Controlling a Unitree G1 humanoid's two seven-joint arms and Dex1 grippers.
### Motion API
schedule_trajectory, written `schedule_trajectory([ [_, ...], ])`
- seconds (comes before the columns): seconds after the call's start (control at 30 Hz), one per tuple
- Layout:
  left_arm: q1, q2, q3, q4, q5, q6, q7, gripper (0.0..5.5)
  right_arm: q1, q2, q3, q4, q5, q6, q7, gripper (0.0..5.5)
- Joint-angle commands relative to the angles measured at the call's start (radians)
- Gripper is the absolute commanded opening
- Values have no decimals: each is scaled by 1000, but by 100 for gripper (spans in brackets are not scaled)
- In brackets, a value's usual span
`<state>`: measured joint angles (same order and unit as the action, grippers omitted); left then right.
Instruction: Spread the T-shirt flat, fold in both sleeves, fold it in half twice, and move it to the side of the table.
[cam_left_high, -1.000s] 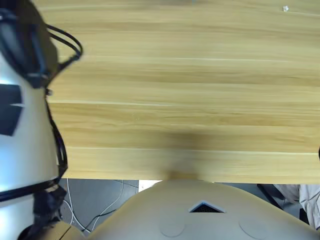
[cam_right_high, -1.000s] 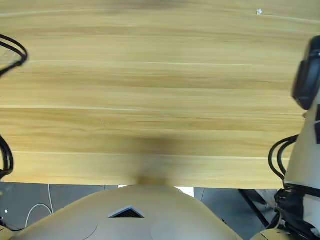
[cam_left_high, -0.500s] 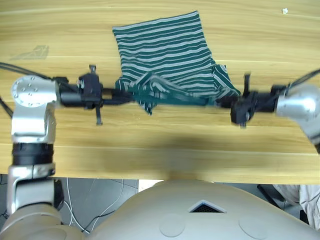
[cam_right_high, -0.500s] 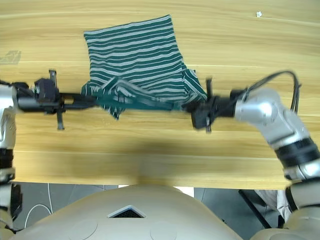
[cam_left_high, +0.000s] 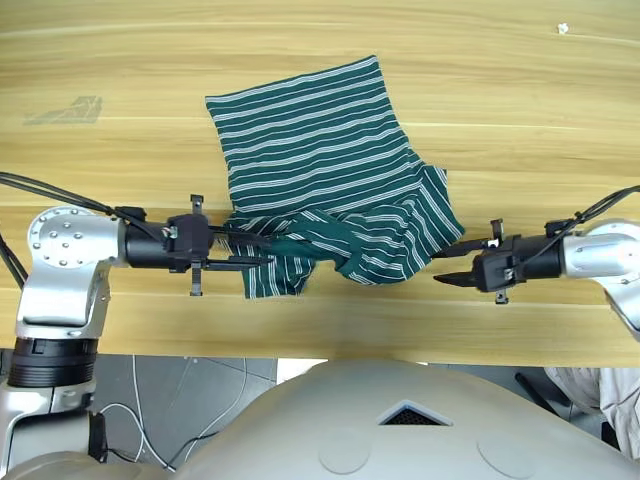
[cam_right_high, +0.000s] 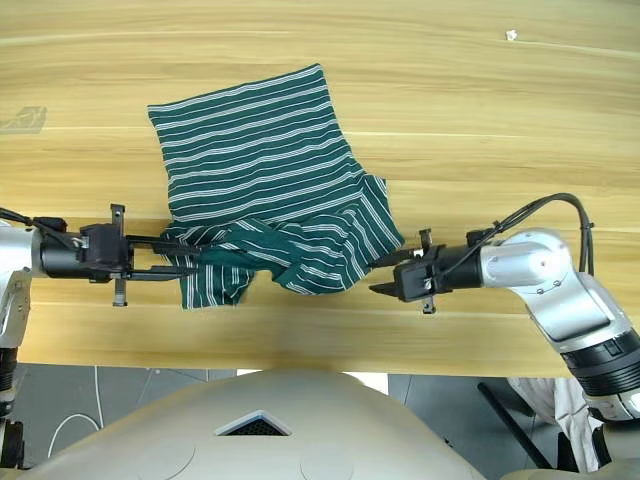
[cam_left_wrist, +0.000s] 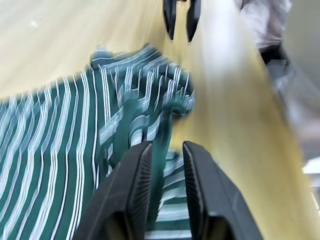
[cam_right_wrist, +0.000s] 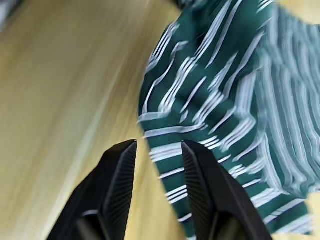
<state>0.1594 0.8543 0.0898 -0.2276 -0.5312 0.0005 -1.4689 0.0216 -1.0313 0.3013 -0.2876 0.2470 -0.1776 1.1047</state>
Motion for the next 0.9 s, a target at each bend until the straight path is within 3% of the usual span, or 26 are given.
schedule_trajectory([
  [0.03, 37, 19, 118, -83, -175, 47, -43, 110, -138, 74, -145, 18, 179, 126, -37, 145],
  [0.2, 44, 12, 179, -107, -231, 87, -24, 110, -211, 199, -64, 73, -13, 162, -150, 54],
  [0.3, -182, -50, 53, 15, -44, 213, 263, 110, -198, 252, 13, 71, -92, 168, -147, 2],
  [0.43, -426, -183, -187, 184, 254, 301, 515, 39, -190, 285, 103, 97, -160, 166, -100, 0],
  [0.5, -492, -221, -299, 258, 366, 295, 532, 3, -177, 280, 129, 94, -174, 164, -64, 0],
  [0.67, -594, -270, -477, 488, 549, 250, 506, 3, -137, 265, 149, 73, -169, 173, 2, 0],
  [0.83, -668, -284, -564, 703, 685, 168, 500, 3, -87, 177, 185, 84, -220, 185, 110, 0],
  [0.9, -700, -306, -583, 778, 713, 138, 503, 3, -78, 104, 217, 145, -347, 166, 118, 0],
])
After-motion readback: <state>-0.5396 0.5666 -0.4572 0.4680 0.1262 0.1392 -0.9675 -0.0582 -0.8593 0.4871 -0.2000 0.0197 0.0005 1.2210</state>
